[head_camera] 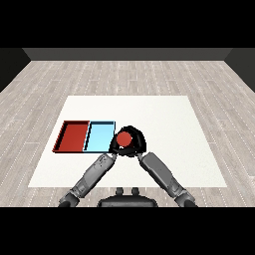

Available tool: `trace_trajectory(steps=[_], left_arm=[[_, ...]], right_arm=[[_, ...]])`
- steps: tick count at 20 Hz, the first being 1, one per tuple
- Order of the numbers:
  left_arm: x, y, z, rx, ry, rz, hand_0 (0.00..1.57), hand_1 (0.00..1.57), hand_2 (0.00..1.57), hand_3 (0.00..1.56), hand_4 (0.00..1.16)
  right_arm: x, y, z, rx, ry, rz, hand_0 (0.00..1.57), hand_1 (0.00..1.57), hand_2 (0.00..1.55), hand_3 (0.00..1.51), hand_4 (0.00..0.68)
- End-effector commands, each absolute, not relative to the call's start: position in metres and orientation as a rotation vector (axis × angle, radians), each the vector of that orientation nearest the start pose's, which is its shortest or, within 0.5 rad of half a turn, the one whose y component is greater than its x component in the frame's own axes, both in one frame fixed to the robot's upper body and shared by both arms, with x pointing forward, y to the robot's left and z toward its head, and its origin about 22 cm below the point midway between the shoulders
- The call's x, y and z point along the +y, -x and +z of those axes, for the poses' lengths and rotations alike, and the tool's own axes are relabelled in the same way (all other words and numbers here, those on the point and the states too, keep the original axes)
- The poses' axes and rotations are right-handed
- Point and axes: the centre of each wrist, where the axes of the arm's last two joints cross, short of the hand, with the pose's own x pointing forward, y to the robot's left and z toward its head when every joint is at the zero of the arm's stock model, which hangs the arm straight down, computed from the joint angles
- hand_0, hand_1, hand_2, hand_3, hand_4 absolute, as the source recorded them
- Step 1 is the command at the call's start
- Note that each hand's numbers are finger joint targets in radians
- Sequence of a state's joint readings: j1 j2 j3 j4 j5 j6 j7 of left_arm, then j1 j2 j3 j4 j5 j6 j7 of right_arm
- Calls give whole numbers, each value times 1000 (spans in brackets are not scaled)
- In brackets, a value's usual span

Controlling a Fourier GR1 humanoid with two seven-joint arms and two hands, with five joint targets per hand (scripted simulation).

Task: Pick the red can and put it in the red box

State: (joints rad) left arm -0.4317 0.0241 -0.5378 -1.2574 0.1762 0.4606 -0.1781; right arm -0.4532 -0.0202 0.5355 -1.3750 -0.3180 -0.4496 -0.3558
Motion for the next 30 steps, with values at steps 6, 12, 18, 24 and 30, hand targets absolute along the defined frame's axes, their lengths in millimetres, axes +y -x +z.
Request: trace_trajectory(steps=[6,12,18,24,30], left_arm=[[45,-288,23,-1791,74,-207,1571,1571,1480,1360,855],[63,-287,29,-1789,60,-159,1571,1571,1522,1426,880],[50,-287,29,-1809,115,-134,1571,1571,1546,1469,1025],[57,-287,31,-1822,106,-129,1571,1571,1569,1491,1140],[60,-279,28,-1843,79,-147,1571,1571,1571,1486,1148]], right_arm=[[-50,-273,53,-1990,-382,51,1496,1496,1439,1387,560],[-70,-299,62,-2002,-372,55,1516,1516,1460,1398,544],[-55,-280,53,-1968,-487,38,1402,1402,1408,1370,471],[-59,-286,65,-2007,-464,80,0,0,0,0,0],[-71,-305,81,-2033,-404,87,0,0,0,0,0]])
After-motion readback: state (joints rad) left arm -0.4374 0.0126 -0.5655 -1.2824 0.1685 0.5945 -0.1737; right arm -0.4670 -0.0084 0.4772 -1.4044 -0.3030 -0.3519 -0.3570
